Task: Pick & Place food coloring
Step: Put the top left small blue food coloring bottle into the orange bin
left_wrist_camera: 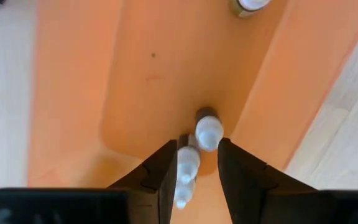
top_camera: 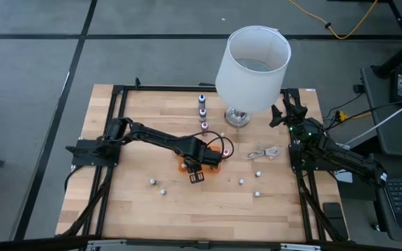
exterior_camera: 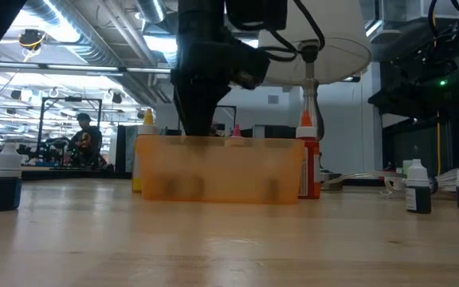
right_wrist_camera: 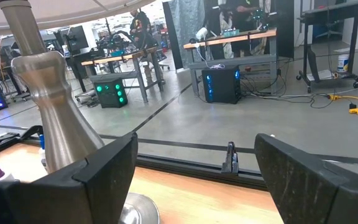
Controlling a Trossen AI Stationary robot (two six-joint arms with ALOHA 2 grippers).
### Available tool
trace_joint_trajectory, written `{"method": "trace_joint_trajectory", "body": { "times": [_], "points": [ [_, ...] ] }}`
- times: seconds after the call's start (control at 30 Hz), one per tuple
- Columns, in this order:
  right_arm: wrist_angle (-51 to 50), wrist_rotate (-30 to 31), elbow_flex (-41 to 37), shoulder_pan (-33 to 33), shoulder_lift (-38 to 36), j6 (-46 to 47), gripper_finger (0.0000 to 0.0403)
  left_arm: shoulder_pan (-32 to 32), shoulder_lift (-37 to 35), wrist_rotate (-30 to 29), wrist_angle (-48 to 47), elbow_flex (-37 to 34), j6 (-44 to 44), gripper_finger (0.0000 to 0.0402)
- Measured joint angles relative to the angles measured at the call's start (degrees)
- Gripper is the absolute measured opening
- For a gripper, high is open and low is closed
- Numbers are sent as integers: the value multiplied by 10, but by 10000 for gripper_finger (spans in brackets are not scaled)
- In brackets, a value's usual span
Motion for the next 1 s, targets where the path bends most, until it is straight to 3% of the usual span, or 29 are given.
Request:
{"method": "trace_joint_trajectory", "body": {
  "times": [0.17,0.47,1.0],
  "points": [
    [0,0,0,0,0,0,323,4,-26,-18,-2,17,-17,110],
    [0,0,0,0,0,0,323,7,-97,-22,-2,-5,-144,118],
    [0,0,0,0,0,0,323,-27,-209,20,-8,-119,-354,232]
  ]
}}
